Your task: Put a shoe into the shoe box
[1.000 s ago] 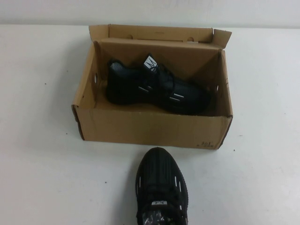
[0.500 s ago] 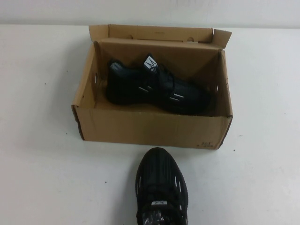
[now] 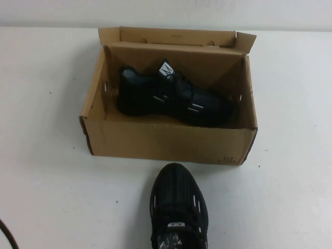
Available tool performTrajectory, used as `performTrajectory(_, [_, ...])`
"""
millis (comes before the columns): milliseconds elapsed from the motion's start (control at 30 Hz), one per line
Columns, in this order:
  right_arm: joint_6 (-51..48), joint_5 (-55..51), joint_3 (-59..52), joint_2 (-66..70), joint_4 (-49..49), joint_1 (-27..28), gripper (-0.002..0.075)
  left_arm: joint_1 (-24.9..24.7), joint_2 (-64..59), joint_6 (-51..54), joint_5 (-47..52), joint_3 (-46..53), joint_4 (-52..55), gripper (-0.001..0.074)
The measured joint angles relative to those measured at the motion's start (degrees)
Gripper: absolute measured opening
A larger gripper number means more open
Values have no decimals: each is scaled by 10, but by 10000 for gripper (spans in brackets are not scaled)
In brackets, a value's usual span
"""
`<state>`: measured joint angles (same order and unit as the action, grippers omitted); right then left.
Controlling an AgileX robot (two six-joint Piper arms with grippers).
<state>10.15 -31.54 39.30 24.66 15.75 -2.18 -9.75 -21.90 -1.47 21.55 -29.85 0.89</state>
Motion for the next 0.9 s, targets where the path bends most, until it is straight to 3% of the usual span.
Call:
performTrajectory(100, [-63,-54,-7,32,67,0,-17,0,-5,-2,42,6,-23,-2])
performTrajectory(267, [-262,-141,-10,101,235,0,-17,0,-5,-8,89,6,-70,-2])
performTrajectory(500, [-447,-152,-10,176,420,-24,-17,0,-5,26,134,6,-131,-2])
performTrajectory(767, [-474,-143,-10,231,412,-134,-17,0,-5,151,158,6,-246,-2])
performTrajectory(900, [-442,-116,1,257,326,-209,-17,0,-7,158,162,6,-260,-2])
